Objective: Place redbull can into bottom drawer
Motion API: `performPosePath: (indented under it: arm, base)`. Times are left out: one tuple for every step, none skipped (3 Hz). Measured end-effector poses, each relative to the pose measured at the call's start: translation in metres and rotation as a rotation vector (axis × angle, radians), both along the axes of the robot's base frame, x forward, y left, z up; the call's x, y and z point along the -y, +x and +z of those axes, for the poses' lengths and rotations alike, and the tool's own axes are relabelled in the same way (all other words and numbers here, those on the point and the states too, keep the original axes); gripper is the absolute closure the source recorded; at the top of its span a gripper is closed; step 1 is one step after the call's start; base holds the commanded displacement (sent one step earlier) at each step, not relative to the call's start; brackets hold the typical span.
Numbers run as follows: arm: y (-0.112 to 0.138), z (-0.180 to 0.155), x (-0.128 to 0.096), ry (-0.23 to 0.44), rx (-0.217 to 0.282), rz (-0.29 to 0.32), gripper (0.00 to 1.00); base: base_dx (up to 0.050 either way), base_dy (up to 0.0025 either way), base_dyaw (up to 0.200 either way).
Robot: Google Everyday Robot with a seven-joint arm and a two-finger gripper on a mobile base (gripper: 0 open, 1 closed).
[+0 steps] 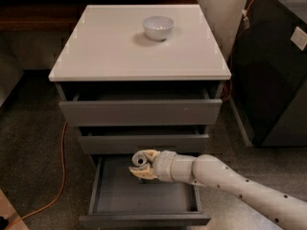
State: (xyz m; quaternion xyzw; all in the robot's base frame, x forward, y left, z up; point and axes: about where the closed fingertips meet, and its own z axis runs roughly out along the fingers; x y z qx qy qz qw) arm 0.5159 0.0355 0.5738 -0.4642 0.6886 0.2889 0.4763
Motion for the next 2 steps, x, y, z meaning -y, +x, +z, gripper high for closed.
performPosePath:
  arm:
    - [0.002,-0.038,0.006,0.008,0.011,-0.028,1.00]
    - [0.004,-0.079,0.014,0.017,0.021,-0.047,1.00]
  base:
    - [0.000,0.00000,0.000]
    - [0.000,0.00000,0.000]
